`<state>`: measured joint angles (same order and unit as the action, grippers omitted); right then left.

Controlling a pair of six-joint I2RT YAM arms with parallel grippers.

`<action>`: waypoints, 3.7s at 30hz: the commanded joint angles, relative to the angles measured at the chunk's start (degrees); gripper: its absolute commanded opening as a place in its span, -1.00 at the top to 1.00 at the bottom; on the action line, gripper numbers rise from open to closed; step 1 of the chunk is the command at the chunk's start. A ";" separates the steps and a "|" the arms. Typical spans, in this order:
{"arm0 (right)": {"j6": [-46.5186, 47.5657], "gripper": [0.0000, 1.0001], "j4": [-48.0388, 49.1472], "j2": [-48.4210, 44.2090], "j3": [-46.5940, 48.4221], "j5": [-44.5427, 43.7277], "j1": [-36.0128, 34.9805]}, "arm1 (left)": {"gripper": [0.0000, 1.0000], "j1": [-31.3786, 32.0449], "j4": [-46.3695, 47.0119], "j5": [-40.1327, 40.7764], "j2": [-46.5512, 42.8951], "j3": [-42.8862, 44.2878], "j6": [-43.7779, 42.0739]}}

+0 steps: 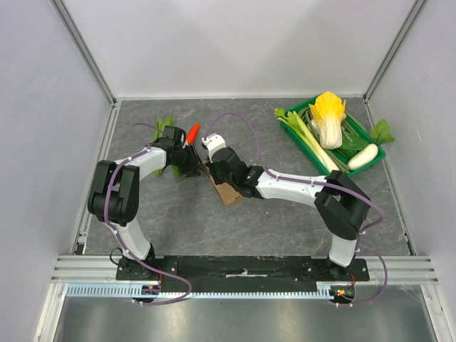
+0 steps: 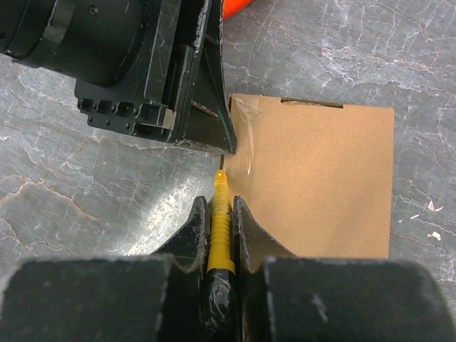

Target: Unpack the express box

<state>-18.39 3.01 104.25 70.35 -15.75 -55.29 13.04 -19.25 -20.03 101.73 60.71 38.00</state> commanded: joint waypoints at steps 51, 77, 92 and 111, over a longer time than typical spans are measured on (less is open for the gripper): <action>-0.50 1.00 -32.27 -13.19 -4.16 2.48 -6.85 | 0.36 -0.56 -5.63 6.23 4.18 4.68 -3.11; -2.62 1.00 -7.23 -21.10 -5.13 -14.84 -7.12 | 0.28 -0.38 -1.32 -2.55 1.89 2.49 -1.96; 0.29 1.00 -12.84 -14.60 -5.57 3.18 -6.85 | -0.13 -0.38 11.58 -13.10 -10.33 1.17 0.32; -2.79 1.00 -21.11 -14.68 -10.84 4.76 3.95 | -0.14 5.51 15.64 -13.81 15.32 24.09 -4.07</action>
<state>-20.86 -14.22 92.99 61.43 -9.50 -53.06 17.56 -5.76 -32.23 113.47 79.64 37.28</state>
